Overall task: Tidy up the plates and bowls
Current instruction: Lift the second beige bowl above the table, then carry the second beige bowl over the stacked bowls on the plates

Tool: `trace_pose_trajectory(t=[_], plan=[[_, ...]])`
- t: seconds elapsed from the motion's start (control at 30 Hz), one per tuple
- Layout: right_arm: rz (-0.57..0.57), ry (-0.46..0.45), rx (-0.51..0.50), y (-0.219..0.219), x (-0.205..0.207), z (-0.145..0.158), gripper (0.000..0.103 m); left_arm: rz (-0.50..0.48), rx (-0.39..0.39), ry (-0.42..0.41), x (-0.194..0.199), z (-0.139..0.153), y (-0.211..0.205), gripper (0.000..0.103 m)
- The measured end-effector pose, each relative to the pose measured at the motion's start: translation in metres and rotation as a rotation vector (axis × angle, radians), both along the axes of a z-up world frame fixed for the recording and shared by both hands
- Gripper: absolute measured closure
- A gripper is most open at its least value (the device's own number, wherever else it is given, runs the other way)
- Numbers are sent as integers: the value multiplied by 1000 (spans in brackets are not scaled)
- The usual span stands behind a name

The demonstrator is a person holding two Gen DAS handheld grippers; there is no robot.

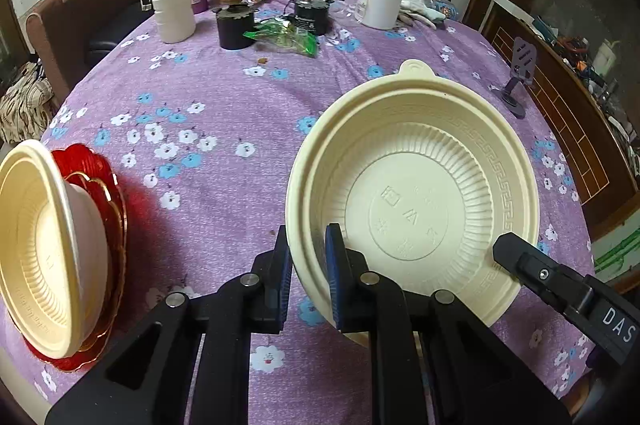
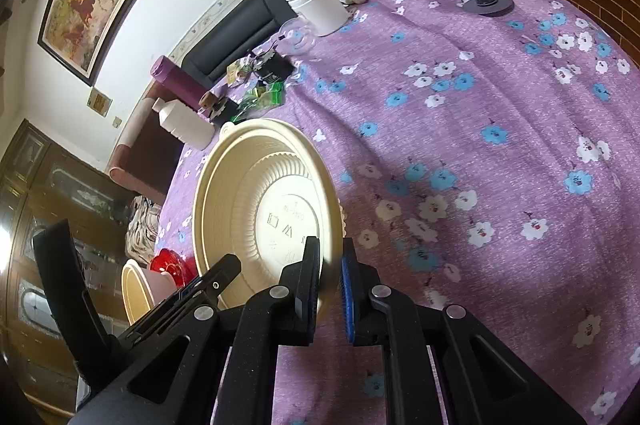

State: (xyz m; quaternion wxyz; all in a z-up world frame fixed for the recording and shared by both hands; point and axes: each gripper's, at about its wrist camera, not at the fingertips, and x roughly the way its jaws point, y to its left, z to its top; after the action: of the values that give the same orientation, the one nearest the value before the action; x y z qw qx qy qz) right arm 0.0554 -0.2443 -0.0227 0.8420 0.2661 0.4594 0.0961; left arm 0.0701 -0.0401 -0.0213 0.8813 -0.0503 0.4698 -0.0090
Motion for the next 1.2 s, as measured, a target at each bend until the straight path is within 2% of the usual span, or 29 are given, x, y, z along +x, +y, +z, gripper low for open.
trace_pose_trajectory(t=[0.63,0.87,1.2], plan=[[101,-61,5,46,-4,23,93,68,-30,-49,-25,20,52,89],[201,-100,20,92,-5,40,94,136,-39,-87,-43,33,95,89],[349,-114,47,165,-11,46,94,265,-39,-117,-76,37,163,88]])
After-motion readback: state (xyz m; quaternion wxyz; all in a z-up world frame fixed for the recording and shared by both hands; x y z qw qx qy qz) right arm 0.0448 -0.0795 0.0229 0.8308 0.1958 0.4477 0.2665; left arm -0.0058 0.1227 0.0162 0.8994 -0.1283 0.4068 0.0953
